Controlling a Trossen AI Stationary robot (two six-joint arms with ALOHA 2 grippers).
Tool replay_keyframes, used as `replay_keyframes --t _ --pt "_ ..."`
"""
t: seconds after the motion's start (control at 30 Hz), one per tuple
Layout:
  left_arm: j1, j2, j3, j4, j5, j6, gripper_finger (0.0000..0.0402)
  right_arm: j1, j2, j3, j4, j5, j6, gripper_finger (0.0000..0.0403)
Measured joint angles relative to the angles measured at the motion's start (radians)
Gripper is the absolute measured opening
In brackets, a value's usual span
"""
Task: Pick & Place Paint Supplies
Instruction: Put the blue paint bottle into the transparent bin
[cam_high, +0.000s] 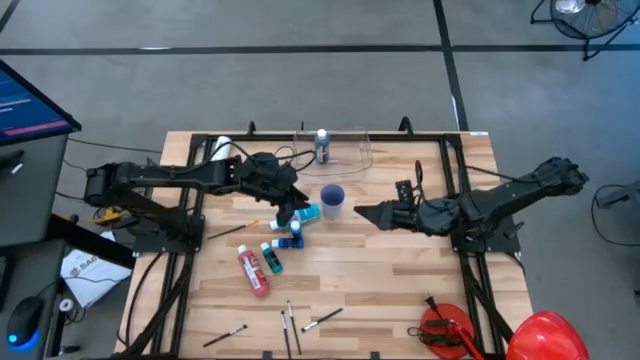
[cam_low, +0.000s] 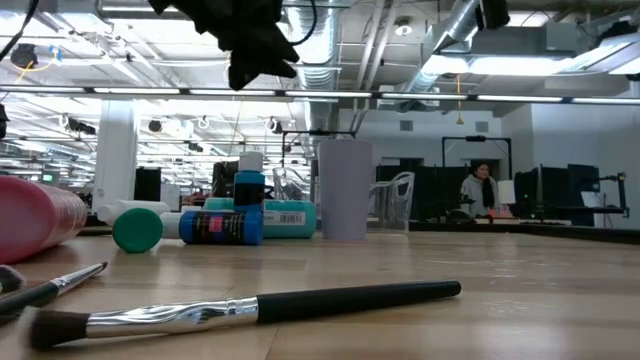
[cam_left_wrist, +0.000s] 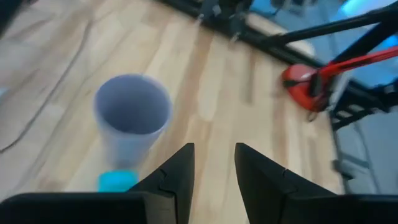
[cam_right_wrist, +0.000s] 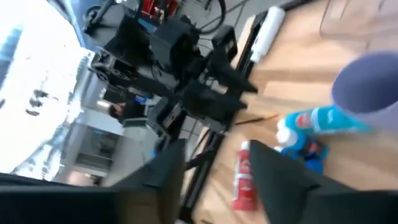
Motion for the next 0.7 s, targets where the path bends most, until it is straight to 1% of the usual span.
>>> replay_keyframes --t 0.07,0.13,0.17,0.2,0.3,0.43,0.6,0.7 --pt "0.0 -0.007 -0.002 0.011 -0.022 -0.017 0.0108 0.013 0.026 0.0 -0.002 0.001 0.055 0.0101" --pt "0.0 -0.01 -0.006 0.012 -0.051 -0.037 0.0108 0.031 0.058 -0.001 0.016 0.023 0.09 0.004" --pt "-0.002 -0.009 -0.009 0.008 -0.068 -0.046 0.0108 0.041 0.071 -0.001 0.024 0.047 0.1 0.0021" --pt "-0.006 -0.009 -0.011 0.001 -0.079 -0.053 0.0108 0.054 0.083 -0.001 0.025 0.077 0.115 0.0014" --pt "-0.022 -0.008 -0.011 0.004 -0.114 -0.062 0.0108 0.079 0.115 -0.001 0.026 0.16 0.187 0.0012" --pt "-0.059 -0.008 -0.011 0.004 -0.177 -0.11 0.0108 0.115 0.151 0.003 0.033 0.241 0.26 0.0003" --pt "-0.093 0.01 -0.008 0.021 -0.304 -0.104 0.0101 0.139 0.194 0.057 -0.042 0.277 0.293 0.0001" --pt "-0.064 0.046 -0.008 0.053 -0.303 -0.085 0.0083 0.136 0.22 0.105 -0.136 0.276 0.344 0.0001"
